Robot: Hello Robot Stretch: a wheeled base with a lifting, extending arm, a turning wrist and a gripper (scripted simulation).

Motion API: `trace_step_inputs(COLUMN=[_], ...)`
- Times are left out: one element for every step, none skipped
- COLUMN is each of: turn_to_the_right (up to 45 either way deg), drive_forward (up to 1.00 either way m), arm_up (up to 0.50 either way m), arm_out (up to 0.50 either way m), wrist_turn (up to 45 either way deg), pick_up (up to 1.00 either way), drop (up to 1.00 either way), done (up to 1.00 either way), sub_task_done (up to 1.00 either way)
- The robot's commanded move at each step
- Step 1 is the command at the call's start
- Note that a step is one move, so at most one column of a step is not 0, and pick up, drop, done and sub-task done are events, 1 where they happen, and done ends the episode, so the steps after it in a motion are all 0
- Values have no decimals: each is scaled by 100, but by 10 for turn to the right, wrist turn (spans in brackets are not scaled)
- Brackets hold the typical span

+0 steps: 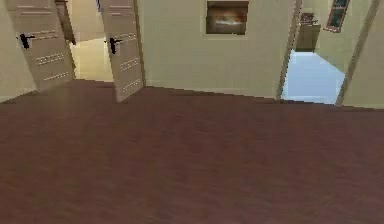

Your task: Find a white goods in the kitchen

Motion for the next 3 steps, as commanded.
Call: trace_step_inputs(turn_to_the_right=[-450,-390,0], drive_forward=[0,0,100], arm_up=[0,0,0], arm_out=[0,0,0], wrist_turn=[0,0,0], pick_up=[0,0,0], drop=[0,0,0], done=[0,0,0], sub_task_done=[0,0,0])
